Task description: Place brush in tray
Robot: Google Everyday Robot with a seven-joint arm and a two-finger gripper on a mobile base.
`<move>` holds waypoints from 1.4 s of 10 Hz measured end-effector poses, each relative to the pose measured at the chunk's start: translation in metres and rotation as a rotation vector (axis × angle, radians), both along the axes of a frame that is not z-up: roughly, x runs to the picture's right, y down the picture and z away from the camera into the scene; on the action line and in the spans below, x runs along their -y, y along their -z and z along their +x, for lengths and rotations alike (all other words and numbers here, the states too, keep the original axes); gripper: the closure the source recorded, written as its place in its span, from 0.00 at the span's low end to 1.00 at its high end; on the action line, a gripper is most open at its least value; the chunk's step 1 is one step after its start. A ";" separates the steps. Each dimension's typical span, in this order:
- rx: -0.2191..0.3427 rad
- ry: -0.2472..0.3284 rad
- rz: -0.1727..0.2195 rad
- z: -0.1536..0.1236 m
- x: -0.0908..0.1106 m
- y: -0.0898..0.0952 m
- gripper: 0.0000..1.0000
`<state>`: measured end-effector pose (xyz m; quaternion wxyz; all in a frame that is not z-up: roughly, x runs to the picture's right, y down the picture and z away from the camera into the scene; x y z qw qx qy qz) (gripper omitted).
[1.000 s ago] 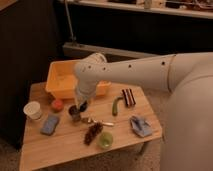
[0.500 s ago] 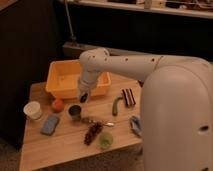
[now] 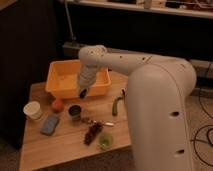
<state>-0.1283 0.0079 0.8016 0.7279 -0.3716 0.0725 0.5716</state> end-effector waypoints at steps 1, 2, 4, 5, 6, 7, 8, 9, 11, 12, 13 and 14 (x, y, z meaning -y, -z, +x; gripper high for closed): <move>-0.004 -0.002 -0.001 0.000 0.004 -0.003 1.00; 0.004 -0.013 -0.001 -0.002 0.008 -0.005 1.00; 0.081 -0.090 -0.021 0.009 0.012 -0.010 1.00; 0.140 -0.138 -0.036 0.018 0.013 -0.013 1.00; 0.198 -0.165 -0.039 0.021 0.014 -0.014 1.00; 0.224 -0.155 -0.026 0.022 0.015 -0.014 1.00; 0.254 -0.127 -0.003 0.020 0.017 -0.013 1.00; 0.264 -0.115 0.008 0.021 0.018 -0.013 1.00; 0.274 -0.108 0.012 0.024 0.020 -0.015 1.00; 0.280 -0.105 0.009 0.024 0.020 -0.017 1.00; 0.285 -0.102 0.004 0.023 0.020 -0.019 1.00; 0.283 -0.099 0.000 0.022 0.021 -0.023 1.00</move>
